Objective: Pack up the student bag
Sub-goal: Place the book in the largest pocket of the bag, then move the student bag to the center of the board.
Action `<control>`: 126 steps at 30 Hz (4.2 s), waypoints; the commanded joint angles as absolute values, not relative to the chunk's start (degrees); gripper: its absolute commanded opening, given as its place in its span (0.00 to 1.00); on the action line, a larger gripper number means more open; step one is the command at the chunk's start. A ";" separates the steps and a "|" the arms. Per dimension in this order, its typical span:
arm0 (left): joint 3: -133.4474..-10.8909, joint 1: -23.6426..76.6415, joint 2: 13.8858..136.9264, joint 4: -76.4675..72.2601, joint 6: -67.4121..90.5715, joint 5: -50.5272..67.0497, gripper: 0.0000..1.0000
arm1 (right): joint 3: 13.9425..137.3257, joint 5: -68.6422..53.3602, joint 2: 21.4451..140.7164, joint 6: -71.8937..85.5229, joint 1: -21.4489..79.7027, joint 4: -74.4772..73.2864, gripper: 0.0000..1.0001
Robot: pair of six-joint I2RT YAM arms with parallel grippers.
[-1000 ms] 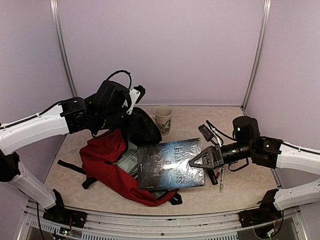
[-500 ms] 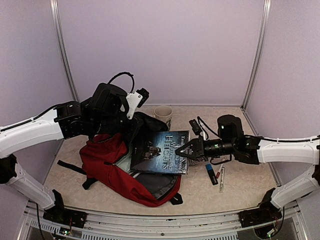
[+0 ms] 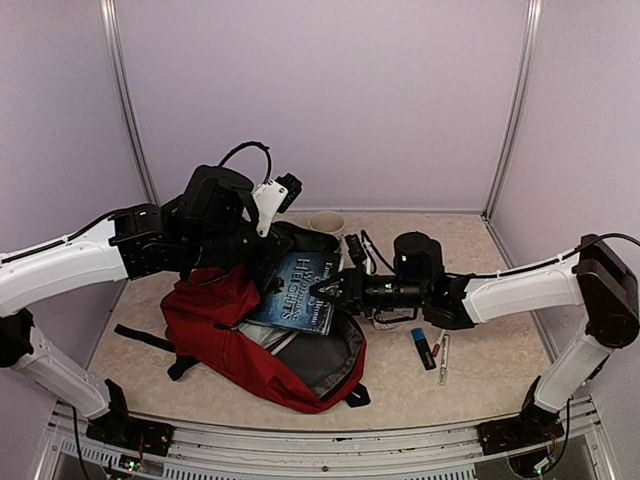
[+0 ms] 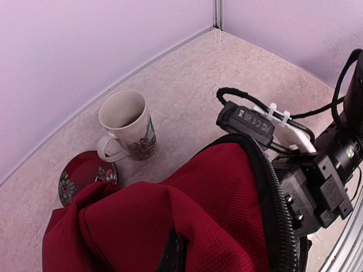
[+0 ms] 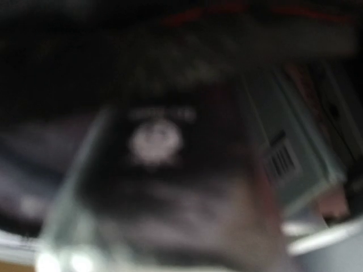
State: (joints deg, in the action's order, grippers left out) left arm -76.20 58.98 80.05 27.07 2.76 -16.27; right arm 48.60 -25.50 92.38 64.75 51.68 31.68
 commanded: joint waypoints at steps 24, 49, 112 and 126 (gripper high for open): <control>-71.57 53.74 74.14 17.45 4.18 -15.91 0.00 | 59.62 -5.78 93.79 45.20 63.06 11.85 0.78; -67.62 54.79 70.22 20.19 5.43 6.15 0.97 | 50.43 2.03 67.60 37.67 53.40 -12.99 0.64; -29.04 21.66 47.63 13.15 31.24 13.12 0.99 | 61.91 -6.14 91.42 21.19 36.39 -16.30 0.26; -25.30 23.46 47.62 8.76 33.22 11.95 0.99 | 42.33 -7.22 73.07 39.19 42.97 -9.93 0.68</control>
State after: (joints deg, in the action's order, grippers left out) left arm -26.13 22.85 47.29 10.79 32.47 11.73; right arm 45.52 -7.09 71.57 32.56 39.33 -13.17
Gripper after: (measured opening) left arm 0.988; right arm 0.632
